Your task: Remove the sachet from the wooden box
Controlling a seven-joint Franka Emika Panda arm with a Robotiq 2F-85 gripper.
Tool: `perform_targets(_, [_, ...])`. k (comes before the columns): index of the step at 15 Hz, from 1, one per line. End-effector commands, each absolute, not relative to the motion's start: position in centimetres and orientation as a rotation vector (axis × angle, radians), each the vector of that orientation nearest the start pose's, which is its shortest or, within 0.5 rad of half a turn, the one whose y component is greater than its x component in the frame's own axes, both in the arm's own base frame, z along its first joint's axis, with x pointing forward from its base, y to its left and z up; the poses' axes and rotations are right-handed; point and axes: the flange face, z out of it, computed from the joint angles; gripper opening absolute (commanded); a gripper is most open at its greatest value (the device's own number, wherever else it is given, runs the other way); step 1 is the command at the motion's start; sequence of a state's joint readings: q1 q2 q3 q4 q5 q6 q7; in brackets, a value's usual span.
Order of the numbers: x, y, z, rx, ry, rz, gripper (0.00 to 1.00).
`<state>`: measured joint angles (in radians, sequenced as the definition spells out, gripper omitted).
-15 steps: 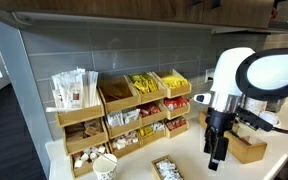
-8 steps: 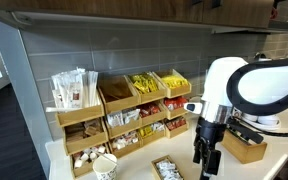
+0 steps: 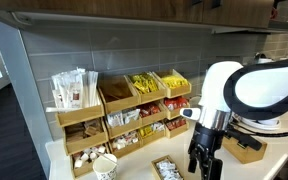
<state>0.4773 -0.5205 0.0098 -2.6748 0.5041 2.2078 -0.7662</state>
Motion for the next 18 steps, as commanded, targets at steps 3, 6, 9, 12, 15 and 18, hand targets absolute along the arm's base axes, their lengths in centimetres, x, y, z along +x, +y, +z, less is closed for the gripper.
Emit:
perform_targets(3, [32.4, 22.7, 36.7, -2.255, -1.359, -0.225, 1.00])
perform_targets(6, [33.1, 23.2, 35.8, -2.265, -1.360, -0.320, 1.00])
perform_targets(9, [33.1, 23.3, 36.1, -2.262, -1.362, -0.317, 1.00])
perform_targets(12, [33.3, 23.6, 35.7, -2.244, -1.366, -0.329, 1.00])
perform_targets(15, [33.3, 23.6, 35.8, -2.241, -1.369, -0.331, 1.00])
perform_targets(18, [33.3, 23.6, 35.8, -2.241, -1.370, -0.331, 1.00])
